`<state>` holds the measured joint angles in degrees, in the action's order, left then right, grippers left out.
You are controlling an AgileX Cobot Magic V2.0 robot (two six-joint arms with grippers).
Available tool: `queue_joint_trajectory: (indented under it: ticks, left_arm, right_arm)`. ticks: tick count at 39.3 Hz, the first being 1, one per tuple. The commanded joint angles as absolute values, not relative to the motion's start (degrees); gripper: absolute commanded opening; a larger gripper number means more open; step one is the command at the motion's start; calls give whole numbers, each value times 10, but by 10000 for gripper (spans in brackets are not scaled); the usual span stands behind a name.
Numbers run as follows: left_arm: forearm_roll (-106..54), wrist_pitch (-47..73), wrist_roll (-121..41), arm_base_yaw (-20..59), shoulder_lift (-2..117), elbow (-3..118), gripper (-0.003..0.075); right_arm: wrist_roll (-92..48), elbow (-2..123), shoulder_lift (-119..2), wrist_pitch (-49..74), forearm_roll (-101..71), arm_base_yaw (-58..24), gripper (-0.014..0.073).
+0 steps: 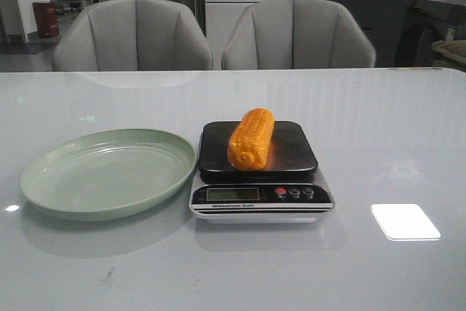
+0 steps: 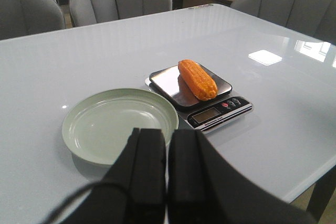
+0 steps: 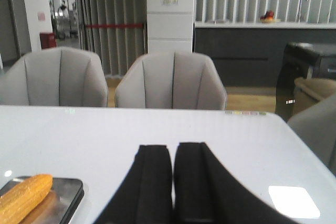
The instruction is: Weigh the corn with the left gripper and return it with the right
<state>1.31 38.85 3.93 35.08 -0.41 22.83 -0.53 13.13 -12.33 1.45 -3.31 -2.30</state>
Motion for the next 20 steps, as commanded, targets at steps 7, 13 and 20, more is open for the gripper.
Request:
queue_joint_trajectory:
  ticks: [7, 13, 20]
  left_arm:
    - [12, 344, 38, 354, -13, 241, 124]
    - [12, 344, 38, 354, -13, 241, 125]
    - [12, 344, 38, 354, -13, 241, 125]
  right_arm:
    - [-5, 213, -208, 115, -34, -19, 183]
    - [-5, 213, -211, 124, -36, -19, 183]
    - [-5, 213, -216, 139, -36, -30, 209]
